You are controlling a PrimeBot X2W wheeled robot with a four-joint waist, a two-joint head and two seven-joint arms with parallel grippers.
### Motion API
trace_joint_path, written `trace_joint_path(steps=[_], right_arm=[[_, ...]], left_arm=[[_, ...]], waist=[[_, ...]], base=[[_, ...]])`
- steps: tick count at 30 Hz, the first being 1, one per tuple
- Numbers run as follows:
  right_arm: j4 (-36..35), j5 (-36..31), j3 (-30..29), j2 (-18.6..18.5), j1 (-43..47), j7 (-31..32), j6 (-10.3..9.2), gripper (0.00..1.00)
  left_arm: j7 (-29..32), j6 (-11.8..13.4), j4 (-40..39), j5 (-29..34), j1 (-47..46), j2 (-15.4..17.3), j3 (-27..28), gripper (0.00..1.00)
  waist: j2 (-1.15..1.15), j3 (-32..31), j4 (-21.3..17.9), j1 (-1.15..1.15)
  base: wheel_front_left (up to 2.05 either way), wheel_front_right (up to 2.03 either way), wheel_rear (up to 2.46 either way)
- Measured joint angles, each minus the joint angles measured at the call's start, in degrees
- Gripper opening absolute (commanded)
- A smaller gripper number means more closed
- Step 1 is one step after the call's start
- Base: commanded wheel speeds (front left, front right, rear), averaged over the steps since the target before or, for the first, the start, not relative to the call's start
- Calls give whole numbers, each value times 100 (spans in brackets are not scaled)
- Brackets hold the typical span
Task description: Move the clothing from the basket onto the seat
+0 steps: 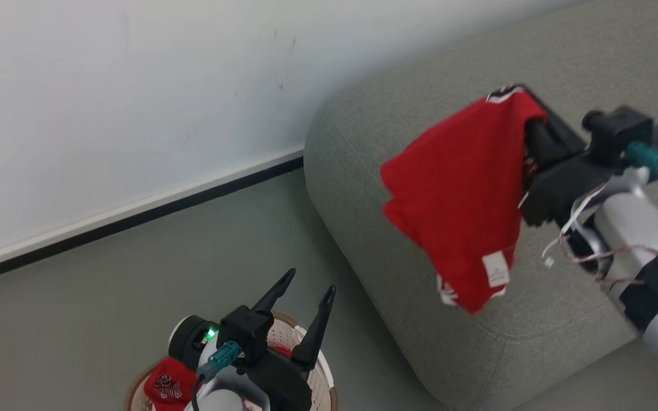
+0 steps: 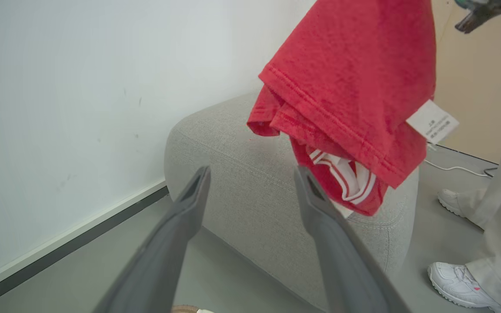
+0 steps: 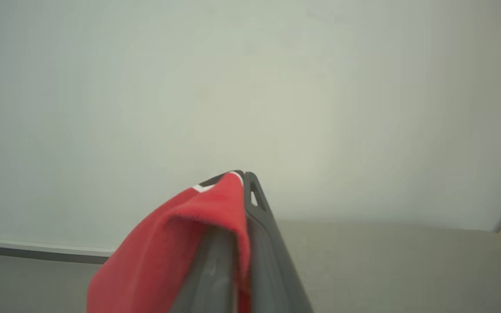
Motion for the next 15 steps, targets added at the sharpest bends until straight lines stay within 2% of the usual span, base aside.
trace_joint_path(steps=[5,15], right_arm=[[178,140,-421,-168,-939,-3,97,0],[887,214,-999,-619,-2561,16,97,0]], left_arm=[[3,8,-168,52,-115,145,12,100],[208,34,-561,283,-493,445,42,100]], waist=[[0,351,28,0],[0,1073,219,1]], base=[[0,0,0],[0,0,0]])
